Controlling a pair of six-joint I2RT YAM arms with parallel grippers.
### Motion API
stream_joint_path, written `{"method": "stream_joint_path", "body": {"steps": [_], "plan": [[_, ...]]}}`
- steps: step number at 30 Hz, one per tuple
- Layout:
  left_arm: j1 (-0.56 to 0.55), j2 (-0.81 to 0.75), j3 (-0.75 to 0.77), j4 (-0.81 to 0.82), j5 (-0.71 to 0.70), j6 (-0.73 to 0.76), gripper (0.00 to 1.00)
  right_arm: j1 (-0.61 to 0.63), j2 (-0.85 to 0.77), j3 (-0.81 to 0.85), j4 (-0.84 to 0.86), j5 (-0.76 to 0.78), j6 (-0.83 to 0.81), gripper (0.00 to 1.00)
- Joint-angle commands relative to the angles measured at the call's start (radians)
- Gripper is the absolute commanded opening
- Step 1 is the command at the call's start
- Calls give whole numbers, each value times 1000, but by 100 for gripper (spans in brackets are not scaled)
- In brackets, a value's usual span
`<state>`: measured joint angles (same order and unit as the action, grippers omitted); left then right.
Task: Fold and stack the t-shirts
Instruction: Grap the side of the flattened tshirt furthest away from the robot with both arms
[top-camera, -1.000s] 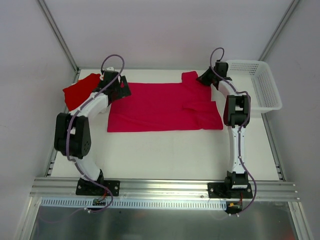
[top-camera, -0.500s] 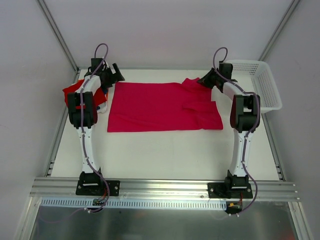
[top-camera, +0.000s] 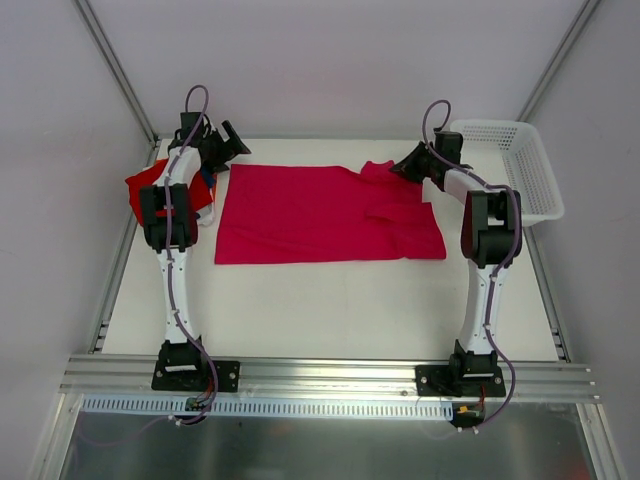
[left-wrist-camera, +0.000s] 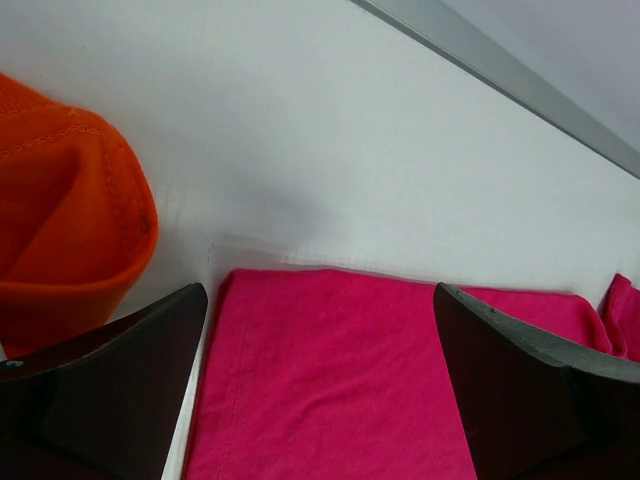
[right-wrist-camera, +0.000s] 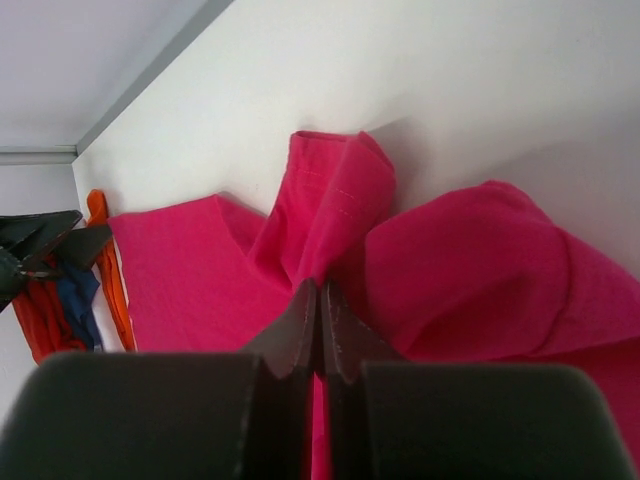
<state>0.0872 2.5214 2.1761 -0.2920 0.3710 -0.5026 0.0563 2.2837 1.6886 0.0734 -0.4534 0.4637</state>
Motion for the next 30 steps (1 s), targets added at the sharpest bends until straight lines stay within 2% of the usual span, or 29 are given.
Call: {"method": "stream_joint_path", "body": {"steps": [1,3,10,13,21,25,27,30], "plan": [[11,34,44,-50,-18,-17,98,5,-90,-1,55,-30,4,0],[9,53,51,-53,-7,-17,91,5,-89,0,55,-30,3,0],[8,79,71,-62,-15,-24,84,4,-76,6,57,-30,3,0],[3,102,96,-65,34,-37,77,4,-69,11,60,-27,6,0],[3,97,85,-75,45,-36,71,0,-41,20,60,-19,7,0],[3,94,83,-76,63,-28,59,-4,-30,17,59,-22,10,0],[5,85,76,-73,89,-30,58,-9,-33,11,58,-22,6,1],[5,60,47,-87,77,-39,64,-19,-43,-3,58,-22,3,0]]}}
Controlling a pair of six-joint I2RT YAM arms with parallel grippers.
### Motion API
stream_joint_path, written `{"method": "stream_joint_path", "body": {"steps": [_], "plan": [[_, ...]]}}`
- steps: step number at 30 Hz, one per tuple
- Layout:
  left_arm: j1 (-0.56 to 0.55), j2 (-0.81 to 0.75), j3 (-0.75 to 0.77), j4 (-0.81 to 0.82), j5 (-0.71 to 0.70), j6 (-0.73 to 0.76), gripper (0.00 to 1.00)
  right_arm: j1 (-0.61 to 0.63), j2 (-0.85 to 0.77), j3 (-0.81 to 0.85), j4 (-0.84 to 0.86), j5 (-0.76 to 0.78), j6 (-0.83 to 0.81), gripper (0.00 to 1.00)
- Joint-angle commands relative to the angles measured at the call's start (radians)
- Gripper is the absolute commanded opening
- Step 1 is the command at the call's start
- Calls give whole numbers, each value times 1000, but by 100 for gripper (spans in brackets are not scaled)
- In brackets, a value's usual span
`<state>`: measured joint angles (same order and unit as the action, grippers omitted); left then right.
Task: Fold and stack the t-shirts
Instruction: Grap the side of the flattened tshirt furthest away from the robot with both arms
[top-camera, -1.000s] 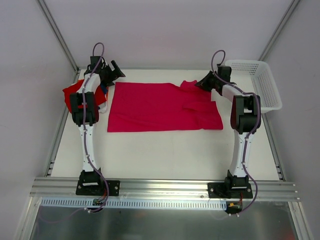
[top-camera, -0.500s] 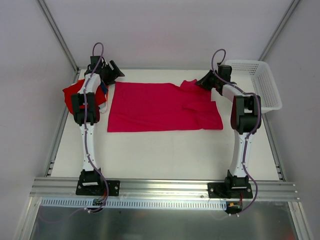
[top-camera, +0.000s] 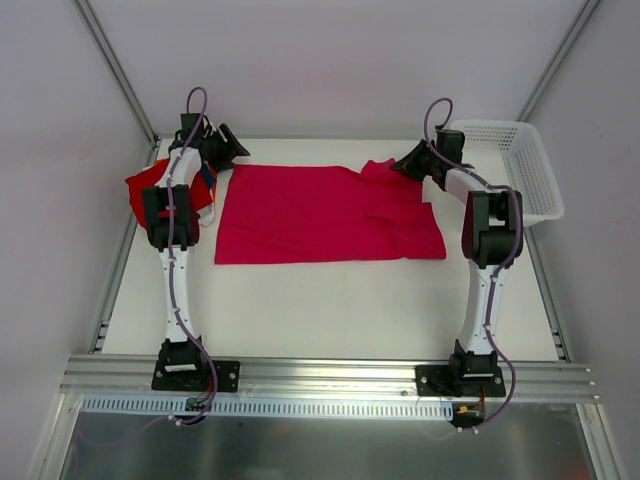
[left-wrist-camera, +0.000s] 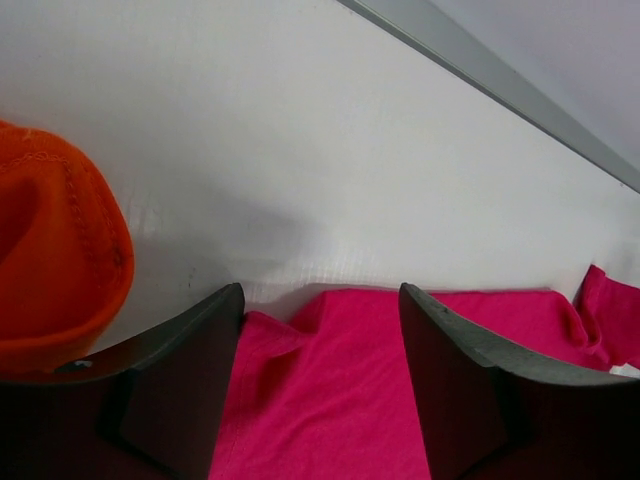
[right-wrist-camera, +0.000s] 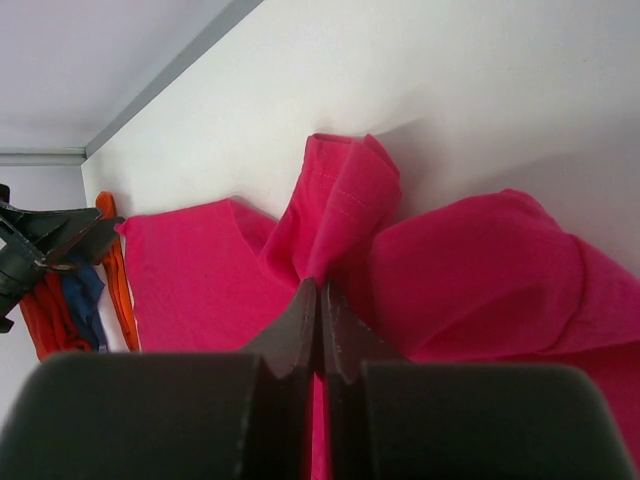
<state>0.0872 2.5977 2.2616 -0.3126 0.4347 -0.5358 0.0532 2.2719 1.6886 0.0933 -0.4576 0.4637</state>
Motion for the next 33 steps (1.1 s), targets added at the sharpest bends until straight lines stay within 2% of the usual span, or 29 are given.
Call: {"method": "stream_joint_path", "body": {"steps": [1,5,8,12,13,15,16,20,22,33], "plan": [[6,-30,-45,-74,6,-7,66,-18,-34,-6,39,-18,3,0],[9,-63,-82,-118,-31,-3,79,-26,-43,-12,39,-21,7,0],[13,-71,-85,-141,-47,5,81,-26,-51,-18,40,-21,10,0],[17,-64,-74,-174,-45,11,66,-29,-60,-33,40,-20,9,0],[17,-60,-73,-174,-36,10,54,-30,-61,-36,40,-19,9,0],[17,-51,-70,-177,-30,7,43,-29,-63,-38,40,-21,10,0],[16,-50,-66,-178,-25,4,33,-29,-63,-38,39,-21,10,0],[17,-47,-63,-181,-34,-1,17,-29,-66,-41,40,-21,9,0],[17,-45,-60,-186,-47,-4,0,-30,-66,-43,40,-21,9,0],[-1,-83,-22,-187,-93,36,0,-29,-80,-41,37,-29,6,0]]}}
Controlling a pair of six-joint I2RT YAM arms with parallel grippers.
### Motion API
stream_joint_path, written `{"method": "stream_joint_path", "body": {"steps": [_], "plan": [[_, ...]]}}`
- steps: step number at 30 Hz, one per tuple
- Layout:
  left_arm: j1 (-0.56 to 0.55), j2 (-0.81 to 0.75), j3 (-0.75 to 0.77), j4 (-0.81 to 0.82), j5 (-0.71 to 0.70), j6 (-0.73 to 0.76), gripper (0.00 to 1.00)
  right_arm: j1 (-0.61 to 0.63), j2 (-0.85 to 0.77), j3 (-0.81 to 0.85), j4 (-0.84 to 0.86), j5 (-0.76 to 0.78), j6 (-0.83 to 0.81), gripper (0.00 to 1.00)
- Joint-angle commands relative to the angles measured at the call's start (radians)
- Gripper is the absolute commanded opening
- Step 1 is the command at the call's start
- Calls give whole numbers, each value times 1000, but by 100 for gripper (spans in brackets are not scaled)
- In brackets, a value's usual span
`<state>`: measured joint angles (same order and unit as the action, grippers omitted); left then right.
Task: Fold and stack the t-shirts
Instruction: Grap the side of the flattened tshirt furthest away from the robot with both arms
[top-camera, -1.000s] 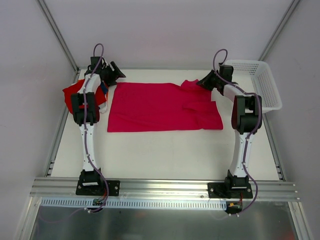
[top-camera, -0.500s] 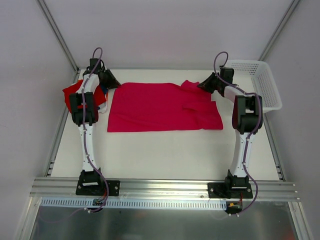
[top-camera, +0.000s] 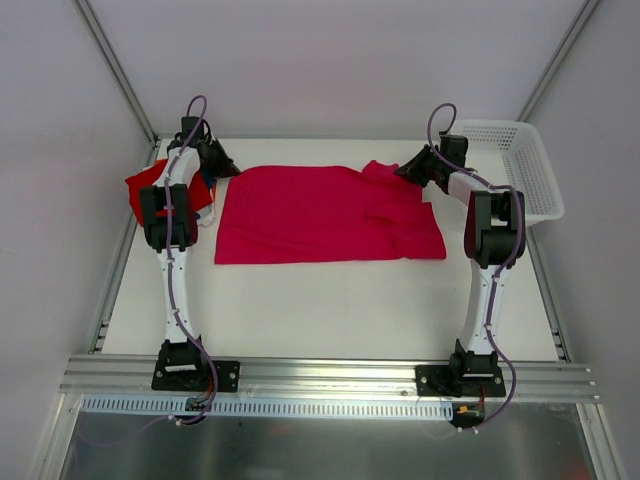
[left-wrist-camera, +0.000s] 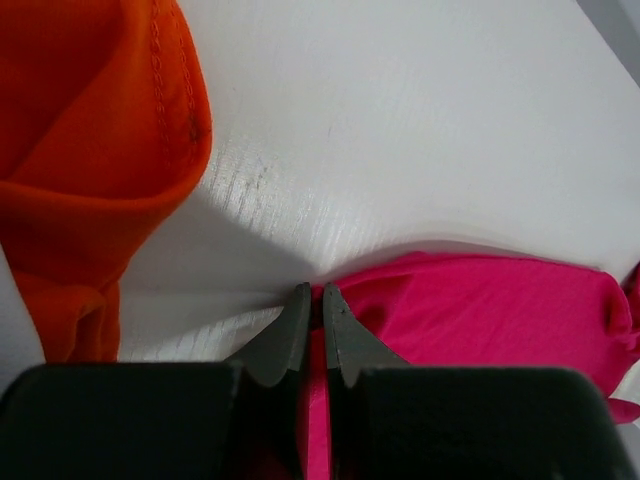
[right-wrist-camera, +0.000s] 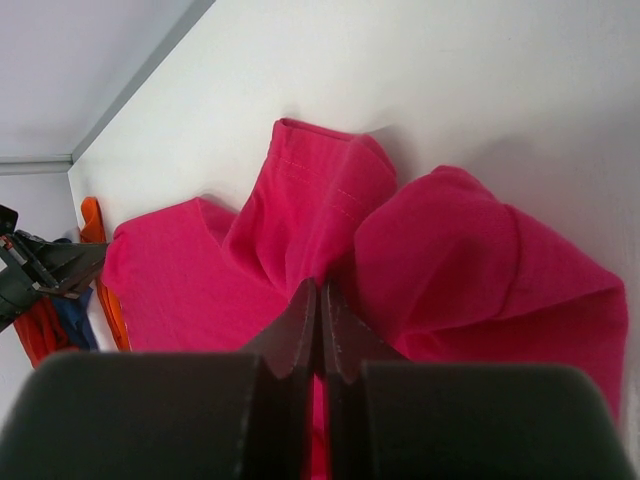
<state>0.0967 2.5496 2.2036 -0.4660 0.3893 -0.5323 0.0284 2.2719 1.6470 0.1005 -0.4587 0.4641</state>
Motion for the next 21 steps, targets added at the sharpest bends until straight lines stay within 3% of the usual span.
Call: {"method": "stream_joint_path", "body": {"steps": [1,13,21], "plan": [[-11,-46,39,-33,-47,37,0,-5,-84,0,27,-25,5,0],[-20,-212,28,-25,-24,52,0,8,-179,4,-24,-21,-4,0],[-35,-359,-129,-19,-33,74,0,22,-308,-90,-48,-12,-21,0]]}}
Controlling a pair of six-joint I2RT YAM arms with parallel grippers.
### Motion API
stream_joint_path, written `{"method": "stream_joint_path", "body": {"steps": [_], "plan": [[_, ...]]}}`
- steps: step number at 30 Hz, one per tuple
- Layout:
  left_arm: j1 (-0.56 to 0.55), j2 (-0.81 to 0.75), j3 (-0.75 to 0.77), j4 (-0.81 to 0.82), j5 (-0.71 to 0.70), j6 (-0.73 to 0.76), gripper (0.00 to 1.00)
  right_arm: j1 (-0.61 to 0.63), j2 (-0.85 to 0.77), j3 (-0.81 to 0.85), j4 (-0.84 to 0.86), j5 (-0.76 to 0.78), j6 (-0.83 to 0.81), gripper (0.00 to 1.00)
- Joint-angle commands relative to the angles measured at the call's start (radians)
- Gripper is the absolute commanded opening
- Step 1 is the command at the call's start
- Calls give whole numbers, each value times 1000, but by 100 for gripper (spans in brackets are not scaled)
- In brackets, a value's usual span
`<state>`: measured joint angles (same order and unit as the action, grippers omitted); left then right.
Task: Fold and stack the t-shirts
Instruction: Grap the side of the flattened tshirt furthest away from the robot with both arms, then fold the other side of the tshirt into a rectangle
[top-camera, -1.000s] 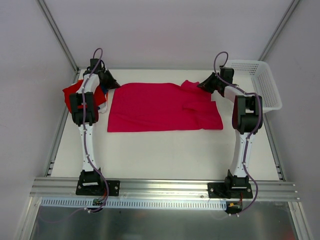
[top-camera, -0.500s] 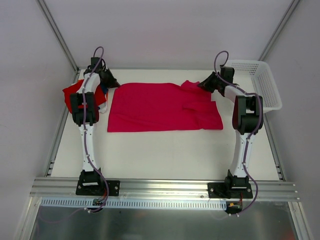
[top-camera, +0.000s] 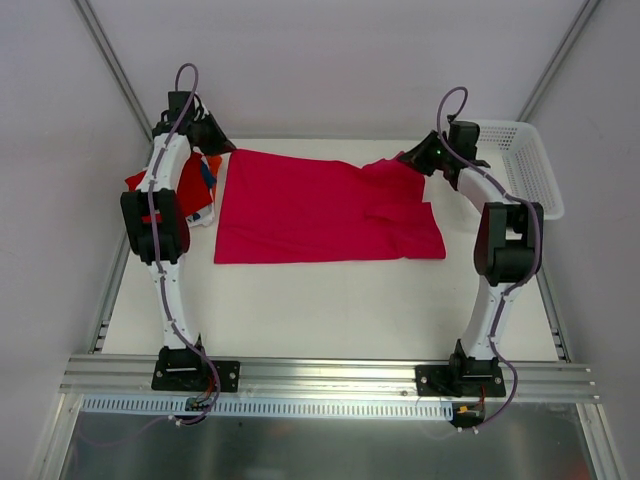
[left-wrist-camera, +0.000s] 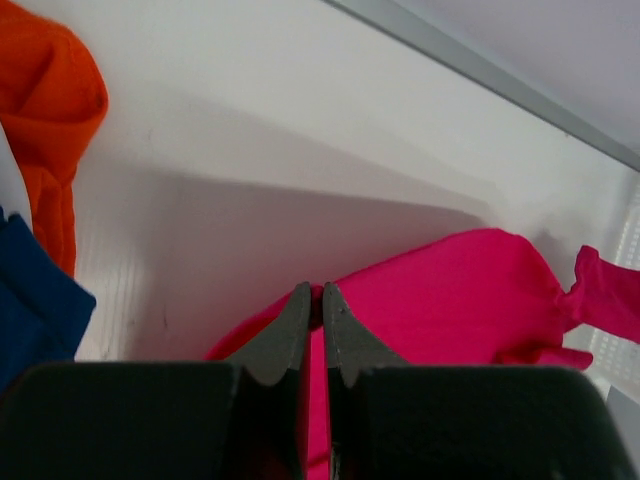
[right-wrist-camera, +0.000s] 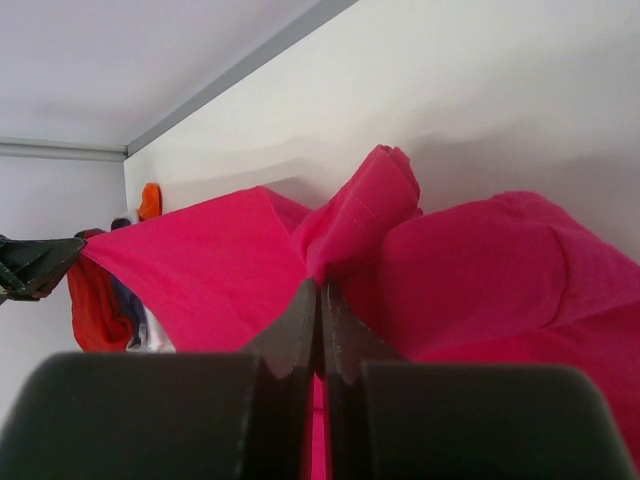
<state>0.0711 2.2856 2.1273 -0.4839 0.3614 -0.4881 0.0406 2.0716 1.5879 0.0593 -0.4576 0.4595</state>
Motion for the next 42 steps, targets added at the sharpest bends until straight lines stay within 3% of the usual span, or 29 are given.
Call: {"method": "stream_joint_path", "body": {"steps": [1,22,29,37,39,40,41,42], "plan": [[-13,-133,-103,5,-10,31,0,13,-138,-43,-10,-13,-18,0],[-60,-701,-818,133,-157,60,0,19,-656,-492,-130,76,-119,0],[-60,-807,-955,139,-346,80,0,18,-642,-623,-92,116,-166,0],[-62,-765,-1024,120,-458,109,0,18,-535,-640,-84,129,-183,1],[-60,-736,-1023,102,-489,109,10,18,-524,-641,-96,140,-189,27],[-62,-720,-1015,90,-490,103,20,18,-521,-646,-104,161,-191,55],[-60,-688,-1008,53,-501,95,39,18,-521,-649,-105,175,-191,73],[-62,-675,-997,42,-498,91,50,18,-527,-654,-107,186,-191,87]]}}
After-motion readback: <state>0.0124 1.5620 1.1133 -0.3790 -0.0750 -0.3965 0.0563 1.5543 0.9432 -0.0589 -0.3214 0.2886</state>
